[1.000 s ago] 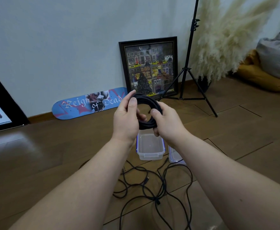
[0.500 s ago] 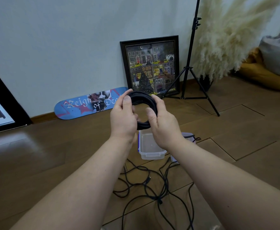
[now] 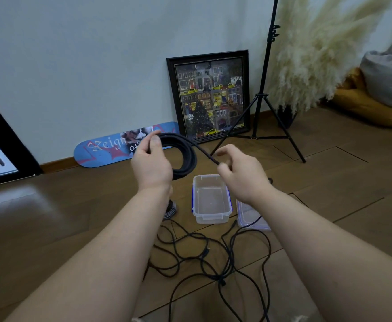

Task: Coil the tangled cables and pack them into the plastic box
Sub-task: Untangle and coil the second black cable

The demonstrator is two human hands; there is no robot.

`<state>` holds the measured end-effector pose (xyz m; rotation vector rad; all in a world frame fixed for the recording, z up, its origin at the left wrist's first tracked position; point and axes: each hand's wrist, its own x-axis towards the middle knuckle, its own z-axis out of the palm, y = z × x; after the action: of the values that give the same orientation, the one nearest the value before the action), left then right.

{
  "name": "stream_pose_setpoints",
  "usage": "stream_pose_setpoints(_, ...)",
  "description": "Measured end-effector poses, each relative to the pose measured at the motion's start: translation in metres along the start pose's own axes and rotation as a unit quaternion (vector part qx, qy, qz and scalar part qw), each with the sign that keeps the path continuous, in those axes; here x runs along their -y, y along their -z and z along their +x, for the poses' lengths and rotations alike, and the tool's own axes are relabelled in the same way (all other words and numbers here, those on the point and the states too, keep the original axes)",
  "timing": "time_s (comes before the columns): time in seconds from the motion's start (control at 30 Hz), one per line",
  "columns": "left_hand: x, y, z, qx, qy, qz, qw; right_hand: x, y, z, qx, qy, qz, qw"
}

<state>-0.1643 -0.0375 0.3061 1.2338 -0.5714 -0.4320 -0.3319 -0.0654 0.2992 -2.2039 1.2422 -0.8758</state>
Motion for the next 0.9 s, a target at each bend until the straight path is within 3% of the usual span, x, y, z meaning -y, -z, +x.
stream_pose_setpoints(0.37,0.006,0.017,0.018,-0.058,-0.005,0.009,0.998,-0.015,0.017,-0.004,-0.004,0.066,-0.088,0.994)
stream_pose_setpoints(0.57,0.01,0.021,0.02,-0.054,-0.014,0.038,0.998,0.015,0.006,-0.004,0.147,0.131,-0.158,0.968)
stream_pose_setpoints(0.8,0.009,0.022,0.019,-0.038,-0.031,0.069,0.996,0.026,0.02,-0.004,0.248,0.042,0.05,0.967)
stream_pose_setpoints(0.9,0.01,0.022,0.018,-0.027,-0.035,0.08,0.996,0.024,0.028,-0.004,0.311,0.041,0.035,0.949)
